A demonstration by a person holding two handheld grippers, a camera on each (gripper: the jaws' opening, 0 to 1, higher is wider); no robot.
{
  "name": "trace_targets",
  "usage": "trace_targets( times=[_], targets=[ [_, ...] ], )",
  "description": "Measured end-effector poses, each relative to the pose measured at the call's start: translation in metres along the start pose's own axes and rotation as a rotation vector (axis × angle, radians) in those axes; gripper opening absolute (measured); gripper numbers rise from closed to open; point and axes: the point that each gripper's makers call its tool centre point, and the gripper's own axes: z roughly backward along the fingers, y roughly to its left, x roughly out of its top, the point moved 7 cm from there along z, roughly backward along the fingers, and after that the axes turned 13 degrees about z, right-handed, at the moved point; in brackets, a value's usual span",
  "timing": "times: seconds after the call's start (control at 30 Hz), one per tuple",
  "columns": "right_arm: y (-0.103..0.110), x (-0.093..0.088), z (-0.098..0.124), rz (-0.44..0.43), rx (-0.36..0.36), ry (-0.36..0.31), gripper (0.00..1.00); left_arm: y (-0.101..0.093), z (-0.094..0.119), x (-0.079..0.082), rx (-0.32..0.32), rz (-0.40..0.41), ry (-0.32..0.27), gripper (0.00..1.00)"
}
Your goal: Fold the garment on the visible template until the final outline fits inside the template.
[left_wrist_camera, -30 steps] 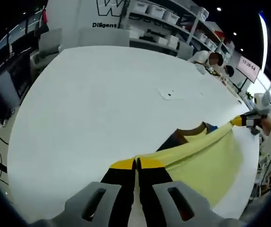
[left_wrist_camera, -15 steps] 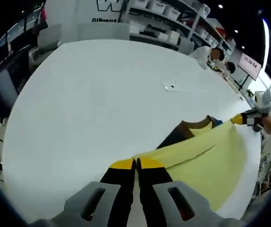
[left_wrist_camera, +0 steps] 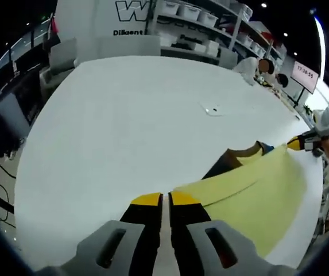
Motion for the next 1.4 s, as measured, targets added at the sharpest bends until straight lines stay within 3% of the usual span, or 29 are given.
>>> trace_targets(
  times=[0.23,0.37,0.53,0.7,1.07,1.4],
  targets=[
    [0.005,-0.006,0.011,-0.017,0.005,-0.018,0.10,0.006,0.014,0.003,0.007,-0.001,-0.025,0.04],
    [0.013,-0.015,0.021,-0.021,0.015,-0.017,0.12,0.005,0.025,-0.011,0.003,-0.003,-0.004,0.07],
    [0.025,-0.011,0.030,0.004,0.035,-0.035,0.14,0.000,0.034,-0.017,-0.008,-0.016,-0.002,0.09],
    [0.032,-0.009,0.030,-0.007,0.073,-0.044,0.24,-0.002,0.038,-0.026,-0.029,-0.011,0.025,0.15],
    [0.051,-0.024,0.043,-0.022,0.113,-0.031,0.25,-0.003,0.053,-0.058,-0.052,-0.020,0.098,0.16],
    [0.061,-0.038,0.049,-0.031,0.132,-0.021,0.24,-0.002,0.064,-0.077,-0.048,-0.022,0.116,0.18]
  ],
)
